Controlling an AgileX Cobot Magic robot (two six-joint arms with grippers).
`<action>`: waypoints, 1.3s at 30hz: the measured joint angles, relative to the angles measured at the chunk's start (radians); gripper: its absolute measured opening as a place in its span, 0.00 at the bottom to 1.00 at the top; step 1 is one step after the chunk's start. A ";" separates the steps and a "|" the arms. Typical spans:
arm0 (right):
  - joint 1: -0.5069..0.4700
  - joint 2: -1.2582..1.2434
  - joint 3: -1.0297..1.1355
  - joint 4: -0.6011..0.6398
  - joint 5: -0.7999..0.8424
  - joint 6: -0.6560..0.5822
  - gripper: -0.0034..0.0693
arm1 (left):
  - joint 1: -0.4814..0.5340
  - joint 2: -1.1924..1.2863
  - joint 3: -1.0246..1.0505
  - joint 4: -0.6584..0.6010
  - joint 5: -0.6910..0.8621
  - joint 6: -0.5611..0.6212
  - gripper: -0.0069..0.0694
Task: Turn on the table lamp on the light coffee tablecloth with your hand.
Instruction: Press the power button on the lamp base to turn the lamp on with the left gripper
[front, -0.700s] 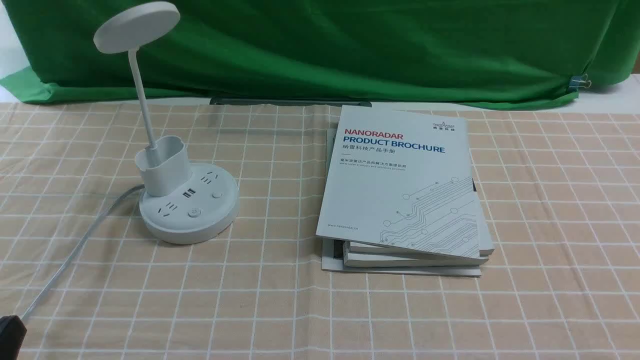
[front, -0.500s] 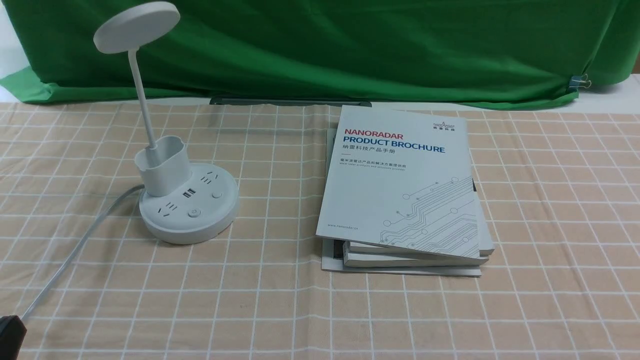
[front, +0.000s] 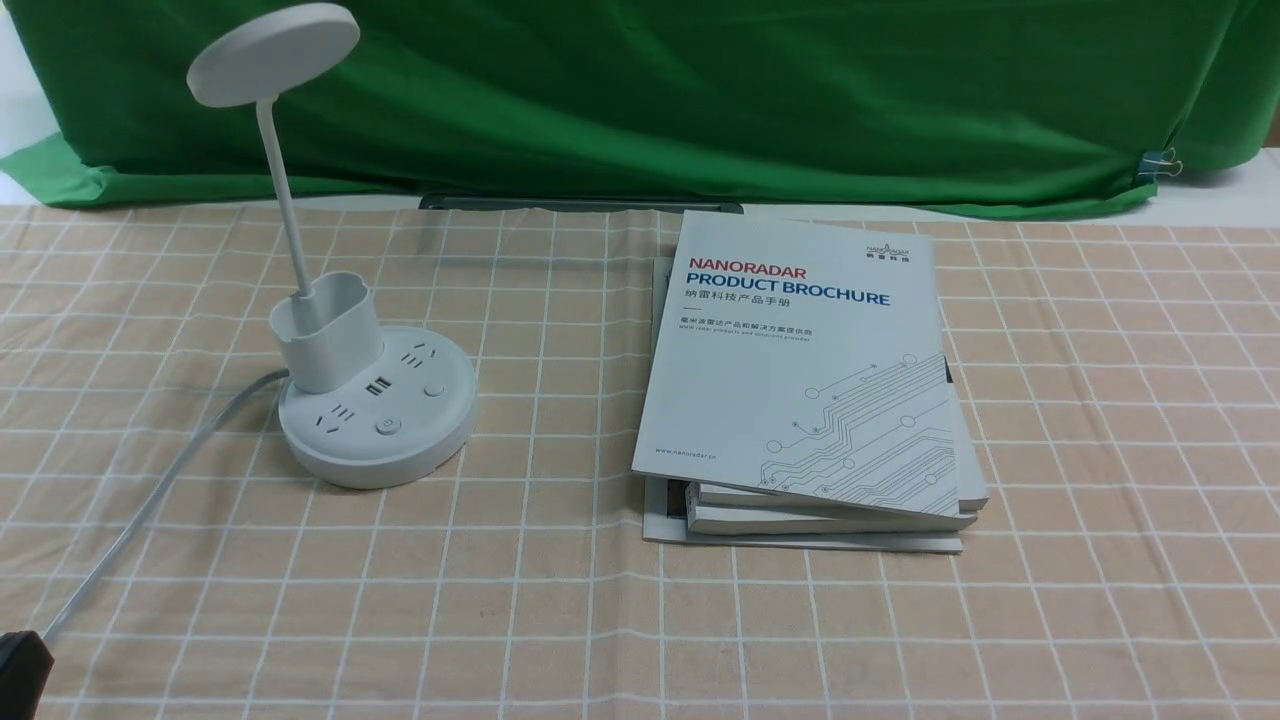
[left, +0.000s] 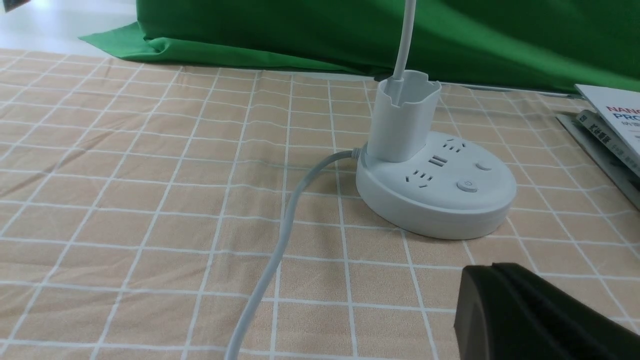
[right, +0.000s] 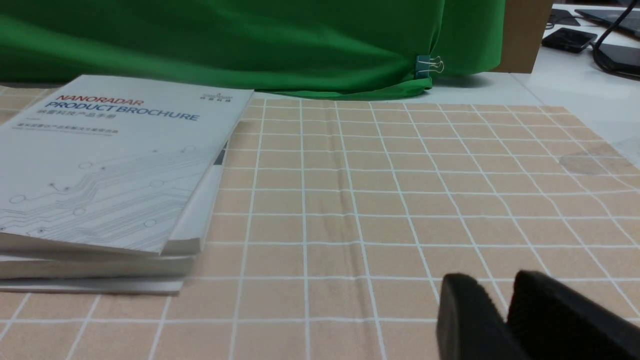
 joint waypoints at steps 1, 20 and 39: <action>0.000 0.000 0.000 0.000 0.000 0.000 0.32 | 0.000 0.000 0.000 0.000 0.000 0.000 0.09; 0.000 0.000 0.000 0.000 0.000 0.000 0.37 | 0.000 0.000 0.000 0.016 -0.001 0.004 0.09; 0.000 0.000 0.000 0.000 0.000 0.000 0.37 | 0.000 0.000 0.000 0.021 -0.600 -0.007 0.09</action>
